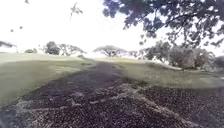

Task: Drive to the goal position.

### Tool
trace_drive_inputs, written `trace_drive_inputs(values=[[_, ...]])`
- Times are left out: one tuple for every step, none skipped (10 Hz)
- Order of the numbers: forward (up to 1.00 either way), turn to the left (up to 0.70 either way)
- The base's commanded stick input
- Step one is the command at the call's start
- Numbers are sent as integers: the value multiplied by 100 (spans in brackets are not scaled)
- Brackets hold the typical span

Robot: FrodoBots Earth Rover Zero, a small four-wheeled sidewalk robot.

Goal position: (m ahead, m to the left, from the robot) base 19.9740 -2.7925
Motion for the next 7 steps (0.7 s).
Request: trace_drive_inputs(values=[[50,0],[50,0],[50,0],[50,0],[50,0],[50,0],[50,0]])
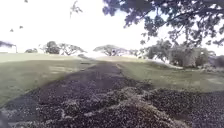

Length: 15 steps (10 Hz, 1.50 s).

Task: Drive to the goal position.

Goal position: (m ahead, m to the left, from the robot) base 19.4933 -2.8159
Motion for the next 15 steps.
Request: trace_drive_inputs(values=[[50,0],[50,0],[50,0],[50,0],[50,0],[50,0],[50,0],[50,0],[50,0],[50,0],[50,0],[50,0],[50,0],[50,0],[50,0]])
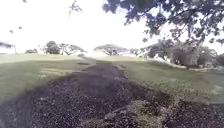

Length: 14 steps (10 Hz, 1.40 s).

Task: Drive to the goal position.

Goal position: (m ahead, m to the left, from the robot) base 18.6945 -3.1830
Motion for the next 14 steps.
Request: trace_drive_inputs(values=[[50,0],[50,0],[50,0],[50,0],[50,0],[50,0],[50,0],[50,0],[50,0],[50,0],[50,0],[50,0],[50,0],[50,0]])
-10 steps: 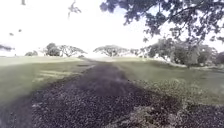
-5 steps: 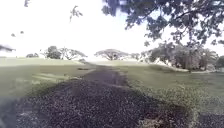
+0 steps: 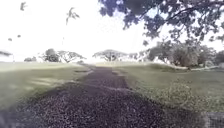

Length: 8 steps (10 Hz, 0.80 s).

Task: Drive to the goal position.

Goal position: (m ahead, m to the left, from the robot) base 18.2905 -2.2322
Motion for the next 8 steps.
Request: trace_drive_inputs(values=[[50,0],[50,0],[50,0],[50,0],[50,0],[50,0],[50,0],[50,0]])
